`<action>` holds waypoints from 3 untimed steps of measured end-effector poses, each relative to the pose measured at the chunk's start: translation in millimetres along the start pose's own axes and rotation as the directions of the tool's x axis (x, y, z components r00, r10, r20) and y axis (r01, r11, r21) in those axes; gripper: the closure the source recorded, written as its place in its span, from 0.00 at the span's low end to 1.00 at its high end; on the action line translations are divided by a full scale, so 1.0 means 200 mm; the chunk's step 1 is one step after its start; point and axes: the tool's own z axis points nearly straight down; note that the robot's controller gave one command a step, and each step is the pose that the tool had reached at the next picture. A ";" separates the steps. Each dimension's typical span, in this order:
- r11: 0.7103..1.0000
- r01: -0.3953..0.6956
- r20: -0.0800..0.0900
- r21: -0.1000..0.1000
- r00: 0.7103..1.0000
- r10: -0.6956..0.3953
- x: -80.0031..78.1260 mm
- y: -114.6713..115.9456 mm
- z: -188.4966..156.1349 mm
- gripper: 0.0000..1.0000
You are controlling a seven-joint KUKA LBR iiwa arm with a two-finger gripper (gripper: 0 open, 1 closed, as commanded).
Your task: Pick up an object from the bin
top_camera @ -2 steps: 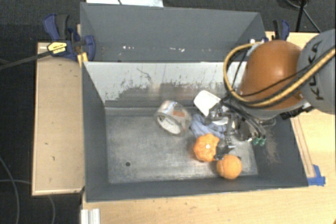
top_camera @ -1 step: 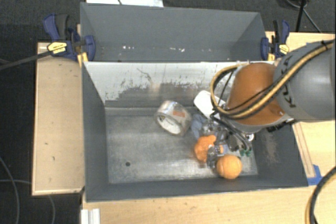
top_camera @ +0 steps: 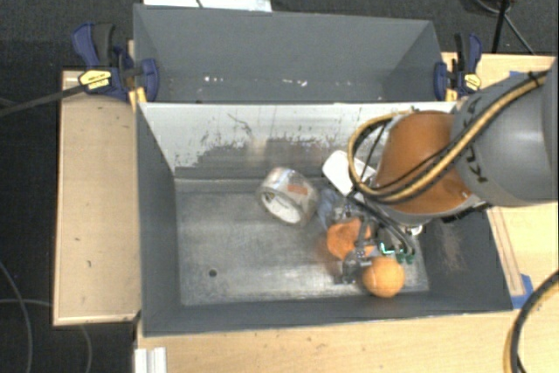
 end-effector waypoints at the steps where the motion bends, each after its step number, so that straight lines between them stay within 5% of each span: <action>1: 1.000 -0.002 0.005 -0.001 1.000 0.002 0.00 0.00 0.01 1.00; 2: 1.000 -0.002 0.005 -0.001 1.000 0.002 0.00 0.00 0.01 1.00; 3: 0.999 -0.051 -0.010 0.001 0.999 0.051 -0.09 0.03 0.01 1.00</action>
Offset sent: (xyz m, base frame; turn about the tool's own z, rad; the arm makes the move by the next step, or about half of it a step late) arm 0.0000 0.0000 0.0000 0.0000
